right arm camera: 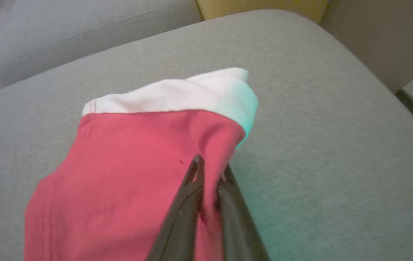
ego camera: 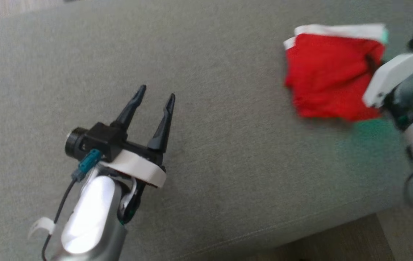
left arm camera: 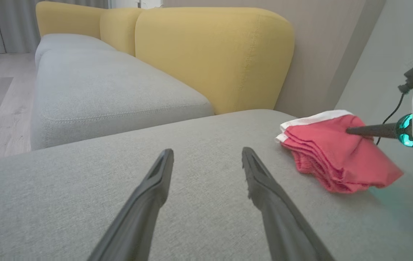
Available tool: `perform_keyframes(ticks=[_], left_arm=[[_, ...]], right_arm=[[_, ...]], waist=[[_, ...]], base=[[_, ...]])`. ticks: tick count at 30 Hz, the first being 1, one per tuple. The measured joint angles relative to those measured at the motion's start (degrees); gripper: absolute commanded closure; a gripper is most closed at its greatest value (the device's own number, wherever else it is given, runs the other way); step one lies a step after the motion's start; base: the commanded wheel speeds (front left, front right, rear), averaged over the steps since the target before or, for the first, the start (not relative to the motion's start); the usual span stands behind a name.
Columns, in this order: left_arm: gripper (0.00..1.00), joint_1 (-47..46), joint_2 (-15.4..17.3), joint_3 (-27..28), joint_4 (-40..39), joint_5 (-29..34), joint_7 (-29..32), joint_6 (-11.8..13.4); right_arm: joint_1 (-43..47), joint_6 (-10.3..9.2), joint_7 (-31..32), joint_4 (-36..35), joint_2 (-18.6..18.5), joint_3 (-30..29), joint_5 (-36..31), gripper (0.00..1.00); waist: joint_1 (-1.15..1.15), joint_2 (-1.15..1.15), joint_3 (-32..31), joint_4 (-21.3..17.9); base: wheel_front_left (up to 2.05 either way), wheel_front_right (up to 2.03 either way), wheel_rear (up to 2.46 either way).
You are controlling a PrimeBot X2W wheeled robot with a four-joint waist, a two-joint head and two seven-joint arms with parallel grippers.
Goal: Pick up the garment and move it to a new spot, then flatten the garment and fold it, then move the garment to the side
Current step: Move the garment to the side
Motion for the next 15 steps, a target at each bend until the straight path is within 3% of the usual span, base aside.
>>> perform_keyframes(ticks=[8, 15], left_arm=[[0.0, -3.39, 1.96, -0.08, -0.04, 0.32, 0.07, -0.02], [0.0, -5.92, 2.47, -0.04, -0.58, 0.3, 0.07, 0.0]], right_arm=[[-13.38, 0.0, 0.05, 1.08, -10.88, 4.12, -5.16, 1.0], [-20.68, 0.0, 1.42, 7.02, -15.58, 4.47, -9.43, 1.0]], waist=[[0.01, 0.0, 7.79, 3.51], [0.02, 0.0, 14.08, 7.05]], base=[[0.0, 0.0, 0.0], [0.0, 0.0, 0.0]])
